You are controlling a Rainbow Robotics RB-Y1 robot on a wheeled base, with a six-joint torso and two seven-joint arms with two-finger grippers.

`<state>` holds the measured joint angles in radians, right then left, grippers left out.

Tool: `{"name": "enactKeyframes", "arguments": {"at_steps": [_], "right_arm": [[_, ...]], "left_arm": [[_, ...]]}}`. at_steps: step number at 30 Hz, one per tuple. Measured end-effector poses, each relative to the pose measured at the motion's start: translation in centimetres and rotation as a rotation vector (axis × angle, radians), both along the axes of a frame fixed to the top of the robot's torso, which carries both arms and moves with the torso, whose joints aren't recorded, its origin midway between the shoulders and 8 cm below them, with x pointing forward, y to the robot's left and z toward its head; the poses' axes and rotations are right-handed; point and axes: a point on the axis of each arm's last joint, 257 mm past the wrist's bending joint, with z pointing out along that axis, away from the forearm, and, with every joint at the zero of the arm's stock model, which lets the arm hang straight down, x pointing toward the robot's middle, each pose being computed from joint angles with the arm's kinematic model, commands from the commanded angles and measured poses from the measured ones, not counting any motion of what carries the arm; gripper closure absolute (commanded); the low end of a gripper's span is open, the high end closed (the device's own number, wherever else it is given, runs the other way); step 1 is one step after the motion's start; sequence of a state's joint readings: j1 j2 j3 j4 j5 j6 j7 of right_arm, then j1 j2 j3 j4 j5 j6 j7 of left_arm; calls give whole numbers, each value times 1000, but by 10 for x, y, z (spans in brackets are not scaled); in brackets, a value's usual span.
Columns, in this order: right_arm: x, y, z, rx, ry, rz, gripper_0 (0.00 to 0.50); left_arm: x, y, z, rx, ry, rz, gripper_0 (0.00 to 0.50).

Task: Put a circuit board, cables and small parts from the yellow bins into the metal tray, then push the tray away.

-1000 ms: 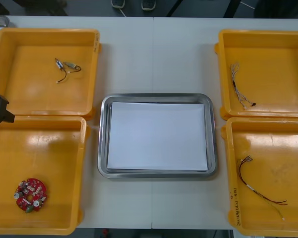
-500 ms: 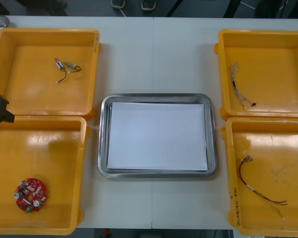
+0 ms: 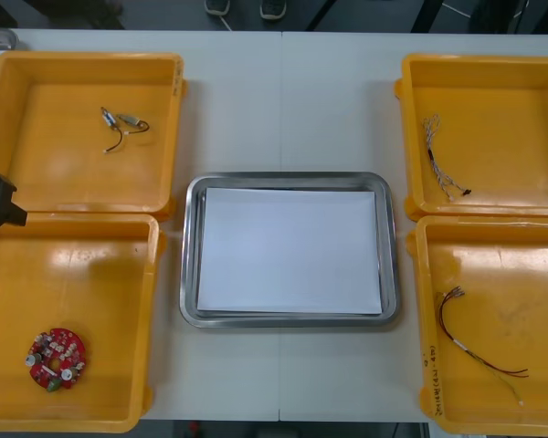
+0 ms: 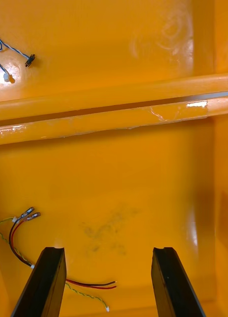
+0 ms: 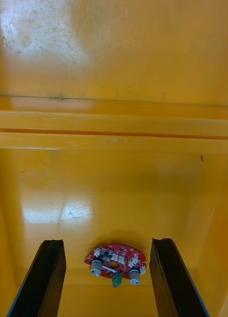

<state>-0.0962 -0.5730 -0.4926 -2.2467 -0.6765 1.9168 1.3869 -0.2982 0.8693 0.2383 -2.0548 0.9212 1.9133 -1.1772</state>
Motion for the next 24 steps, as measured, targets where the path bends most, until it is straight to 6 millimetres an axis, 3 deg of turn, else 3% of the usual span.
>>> {"name": "enactKeyframes", "arguments": {"at_steps": [24], "right_arm": [[0,0,0,0,0,0,0]], "left_arm": [[0,0,0,0,0,0,0]]}}
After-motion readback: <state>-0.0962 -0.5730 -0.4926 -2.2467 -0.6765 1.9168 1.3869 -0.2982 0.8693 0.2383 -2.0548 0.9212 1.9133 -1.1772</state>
